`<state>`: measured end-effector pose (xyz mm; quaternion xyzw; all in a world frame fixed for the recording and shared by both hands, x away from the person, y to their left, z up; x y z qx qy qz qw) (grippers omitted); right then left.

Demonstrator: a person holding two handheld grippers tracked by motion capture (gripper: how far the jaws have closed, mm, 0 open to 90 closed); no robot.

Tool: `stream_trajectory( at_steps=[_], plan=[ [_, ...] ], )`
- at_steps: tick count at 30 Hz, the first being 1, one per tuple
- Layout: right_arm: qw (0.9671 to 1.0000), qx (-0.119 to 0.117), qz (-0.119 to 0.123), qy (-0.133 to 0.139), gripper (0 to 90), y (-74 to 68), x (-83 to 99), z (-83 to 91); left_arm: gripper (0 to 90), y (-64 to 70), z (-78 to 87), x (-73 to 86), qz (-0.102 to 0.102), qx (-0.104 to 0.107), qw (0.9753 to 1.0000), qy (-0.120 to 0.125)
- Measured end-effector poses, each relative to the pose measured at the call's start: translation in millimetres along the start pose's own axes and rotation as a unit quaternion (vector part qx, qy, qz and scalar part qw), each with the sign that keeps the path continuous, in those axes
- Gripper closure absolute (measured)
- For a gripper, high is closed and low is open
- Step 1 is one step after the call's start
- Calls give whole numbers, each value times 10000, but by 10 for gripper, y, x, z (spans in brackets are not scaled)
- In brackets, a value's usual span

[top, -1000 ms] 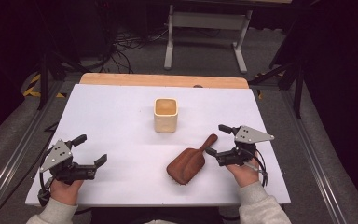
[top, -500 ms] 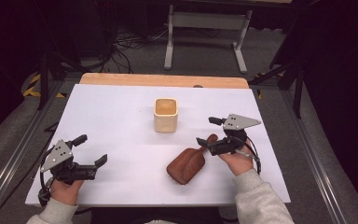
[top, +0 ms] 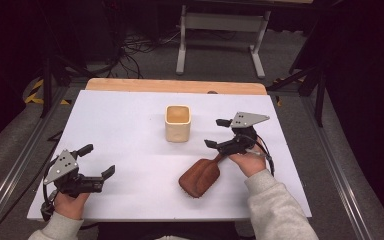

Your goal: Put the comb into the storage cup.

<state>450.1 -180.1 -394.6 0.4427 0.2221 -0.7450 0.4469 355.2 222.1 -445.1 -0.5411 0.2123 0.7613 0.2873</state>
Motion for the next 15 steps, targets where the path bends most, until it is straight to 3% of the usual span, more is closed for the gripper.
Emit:
stream_trajectory(
  at_steps=[7,10,13,15],
  plan=[
    [9996,-81,55,-247,181,55,-26,-101,4,-6,-1,2,10,3,10000,8],
    [9991,-127,102,-379,249,77,-32,-122,4,-7,-2,4,0,-7,10000,-12],
    [9979,-149,214,-600,370,98,-29,-143,4,-8,-7,5,3,-6,10000,-1],
    [9967,-159,242,-754,522,116,-11,-159,4,-9,-3,4,3,-14,10000,8]
  ],
)
Point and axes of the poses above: each handheld gripper's, and its own axes: z roughly backward along the jaws, x roughly out of its underside, y roughly to its right, the point moved 5 cm from there along -z, roughly forward along the jaws, and after that the axes turned 4 degrees about -y, right-handed, at the moved point
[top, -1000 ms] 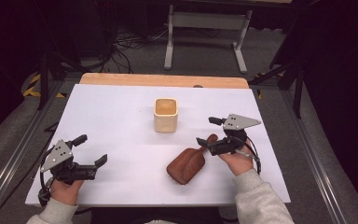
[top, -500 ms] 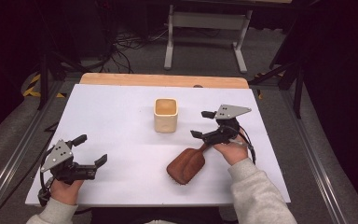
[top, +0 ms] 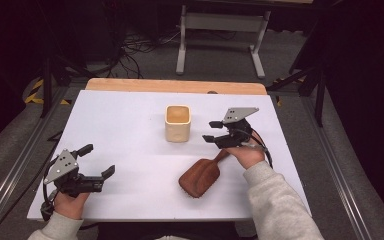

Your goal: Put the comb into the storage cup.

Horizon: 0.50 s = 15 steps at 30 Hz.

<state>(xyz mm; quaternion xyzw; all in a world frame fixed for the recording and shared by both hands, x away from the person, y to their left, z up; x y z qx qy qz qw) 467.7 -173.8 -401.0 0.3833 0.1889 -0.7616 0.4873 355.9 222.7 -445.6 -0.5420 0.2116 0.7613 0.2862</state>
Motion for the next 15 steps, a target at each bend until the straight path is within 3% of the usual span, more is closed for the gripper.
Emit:
stream_trajectory(
  at_steps=[1,2,7,15],
  plan=[
    [10000,0,0,0,522,0,0,0,4,0,0,0,0,0,10000,0],
    [9996,-12,14,-269,665,18,43,-39,4,-1,1,0,2,-3,10000,1],
    [9970,-63,75,-762,871,32,136,-131,4,-1,3,1,-12,-5,10000,-23],
    [9899,-127,153,-1406,895,76,235,-238,5,0,-1,2,-16,4,10000,-25]
  ],
)
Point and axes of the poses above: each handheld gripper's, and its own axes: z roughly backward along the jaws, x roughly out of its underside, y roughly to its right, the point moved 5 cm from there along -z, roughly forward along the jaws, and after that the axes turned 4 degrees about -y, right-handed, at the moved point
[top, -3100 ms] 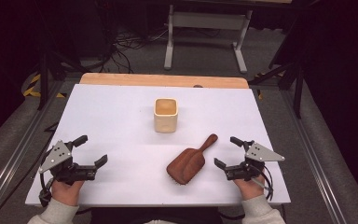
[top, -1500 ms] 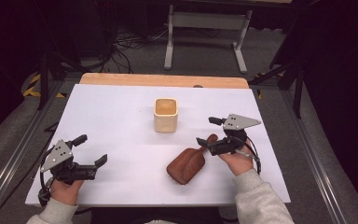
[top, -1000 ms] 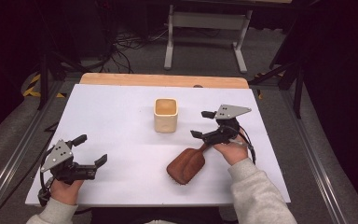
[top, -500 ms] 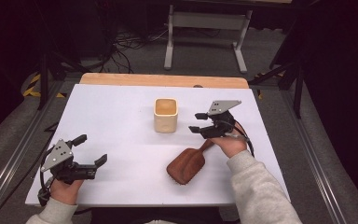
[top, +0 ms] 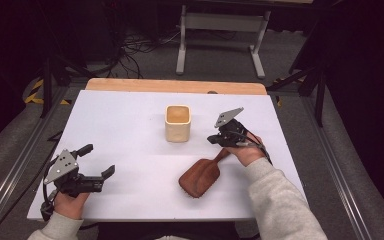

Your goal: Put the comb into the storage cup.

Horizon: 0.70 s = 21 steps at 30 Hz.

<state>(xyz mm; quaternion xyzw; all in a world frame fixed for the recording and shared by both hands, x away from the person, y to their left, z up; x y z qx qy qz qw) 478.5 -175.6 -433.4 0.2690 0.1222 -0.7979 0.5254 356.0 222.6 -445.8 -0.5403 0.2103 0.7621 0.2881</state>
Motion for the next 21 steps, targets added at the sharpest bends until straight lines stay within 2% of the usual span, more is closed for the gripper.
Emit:
stream_trajectory(
  at_steps=[11,21],
  plan=[
    [9970,-137,112,-753,895,8,108,-142,6,0,-3,0,-3,1,10000,0],
    [9922,-132,231,-1219,895,30,207,-207,6,2,-7,1,-24,6,10000,-24]
  ],
)
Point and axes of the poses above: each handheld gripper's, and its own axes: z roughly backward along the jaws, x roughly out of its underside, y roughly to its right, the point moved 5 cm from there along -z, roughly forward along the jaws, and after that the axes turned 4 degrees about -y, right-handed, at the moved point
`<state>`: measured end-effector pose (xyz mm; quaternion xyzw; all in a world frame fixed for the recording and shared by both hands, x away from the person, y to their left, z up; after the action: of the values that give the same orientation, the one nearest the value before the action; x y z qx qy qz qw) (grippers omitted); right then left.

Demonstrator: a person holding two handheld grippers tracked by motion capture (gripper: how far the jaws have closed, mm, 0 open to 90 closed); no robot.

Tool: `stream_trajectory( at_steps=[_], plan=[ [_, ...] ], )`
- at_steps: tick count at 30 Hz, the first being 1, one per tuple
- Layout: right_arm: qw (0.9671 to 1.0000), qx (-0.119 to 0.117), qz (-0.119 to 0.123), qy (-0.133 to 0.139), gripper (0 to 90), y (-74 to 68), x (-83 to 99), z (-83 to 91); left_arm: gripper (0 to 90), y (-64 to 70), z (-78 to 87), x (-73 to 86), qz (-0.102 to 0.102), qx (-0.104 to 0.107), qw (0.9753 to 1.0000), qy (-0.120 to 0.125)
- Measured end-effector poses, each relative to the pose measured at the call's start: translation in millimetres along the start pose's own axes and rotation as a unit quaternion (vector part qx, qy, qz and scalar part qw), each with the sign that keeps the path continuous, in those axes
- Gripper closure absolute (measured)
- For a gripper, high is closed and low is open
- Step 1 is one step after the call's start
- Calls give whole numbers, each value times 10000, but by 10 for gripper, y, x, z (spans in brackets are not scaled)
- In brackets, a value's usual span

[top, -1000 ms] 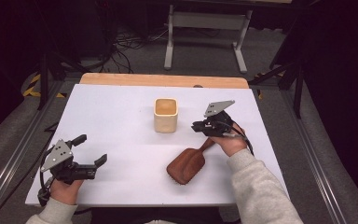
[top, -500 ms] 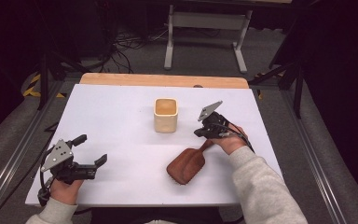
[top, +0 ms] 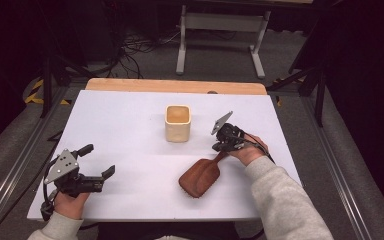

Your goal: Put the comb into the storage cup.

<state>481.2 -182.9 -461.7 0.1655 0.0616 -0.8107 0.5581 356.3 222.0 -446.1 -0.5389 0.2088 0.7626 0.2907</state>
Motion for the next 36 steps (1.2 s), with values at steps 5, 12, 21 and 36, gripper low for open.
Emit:
stream_trajectory(
  at_steps=[5,12,21,36],
  plan=[
    [9995,-5,64,-308,896,-20,22,-16,6,0,-2,0,8,13,10000,7],
    [9981,-91,118,-604,896,-77,86,-9,6,-1,-1,1,16,8,10000,-2],
    [9972,-190,92,-711,896,-153,174,43,6,6,-6,2,15,20,10000,-12],
    [9974,-342,60,-637,896,-309,358,115,6,13,-13,5,16,18,10000,-21]
  ],
)
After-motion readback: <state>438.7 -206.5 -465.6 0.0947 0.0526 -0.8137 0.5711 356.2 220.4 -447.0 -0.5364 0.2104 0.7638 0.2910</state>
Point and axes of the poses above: each handheld gripper's, and its own axes: z roughly backward along the jaws, x roughly out of its underside, y roughly to its right, the point moved 5 cm from there along -z, roughly forward along the jaws, and after that the axes turned 4 degrees about -y, right-handed, at the moved point
